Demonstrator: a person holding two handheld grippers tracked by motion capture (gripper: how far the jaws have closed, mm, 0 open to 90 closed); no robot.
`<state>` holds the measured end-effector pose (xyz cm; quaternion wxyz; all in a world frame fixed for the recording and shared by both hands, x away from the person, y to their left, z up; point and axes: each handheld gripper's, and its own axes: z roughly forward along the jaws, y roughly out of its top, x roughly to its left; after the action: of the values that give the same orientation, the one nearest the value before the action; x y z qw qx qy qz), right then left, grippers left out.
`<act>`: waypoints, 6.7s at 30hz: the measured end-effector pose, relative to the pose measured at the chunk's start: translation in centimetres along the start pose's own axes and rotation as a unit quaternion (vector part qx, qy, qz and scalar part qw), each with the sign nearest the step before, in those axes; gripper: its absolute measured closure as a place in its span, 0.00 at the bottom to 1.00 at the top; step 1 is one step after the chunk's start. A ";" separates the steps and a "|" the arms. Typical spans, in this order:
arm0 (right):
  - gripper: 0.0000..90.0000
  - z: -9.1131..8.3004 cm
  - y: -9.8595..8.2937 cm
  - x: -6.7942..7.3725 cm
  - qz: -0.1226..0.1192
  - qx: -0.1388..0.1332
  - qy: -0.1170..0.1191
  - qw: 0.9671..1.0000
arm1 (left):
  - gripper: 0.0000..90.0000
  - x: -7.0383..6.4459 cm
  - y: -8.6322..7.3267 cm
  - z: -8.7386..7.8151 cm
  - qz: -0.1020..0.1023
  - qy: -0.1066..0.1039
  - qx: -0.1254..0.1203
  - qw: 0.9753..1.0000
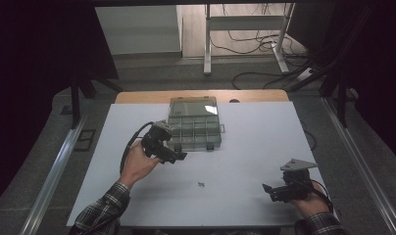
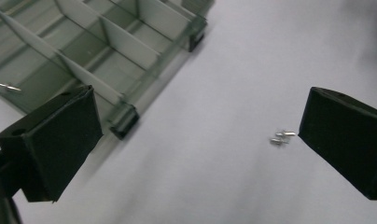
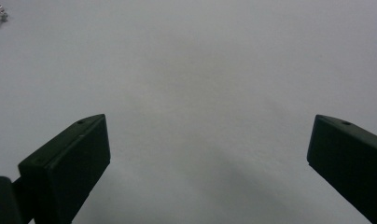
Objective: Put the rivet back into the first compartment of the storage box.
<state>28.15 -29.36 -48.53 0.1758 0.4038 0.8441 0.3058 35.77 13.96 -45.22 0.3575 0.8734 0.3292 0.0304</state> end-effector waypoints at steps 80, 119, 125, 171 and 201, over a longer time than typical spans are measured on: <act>0.00 -0.1 -0.1 -0.1 -0.004 0.001 0.000 1.000 | 0.83 -5.6 -1.2 5.4 0.028 -0.026 0.091 0.995; 0.00 0.1 0.0 0.0 -0.009 0.008 0.002 1.000 | 0.83 2.7 3.3 0.1 -0.042 0.033 0.051 0.997; 0.00 0.1 0.0 0.1 -0.009 0.008 0.003 1.000 | 0.83 3.8 4.1 -0.2 -0.050 0.042 0.047 0.997; 0.00 0.4 -0.2 0.2 -0.021 0.020 0.012 1.000 | 0.82 10.8 5.1 4.8 -0.132 0.109 0.042 0.984; 0.00 0.1 -0.2 0.2 -0.021 0.009 0.009 1.000 | 0.26 6.9 5.3 2.1 -0.054 0.051 0.031 0.997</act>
<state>27.94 -29.23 -48.70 0.1708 0.3847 0.8568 0.2980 44.66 14.04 -44.60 0.3139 0.8627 0.3940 0.0450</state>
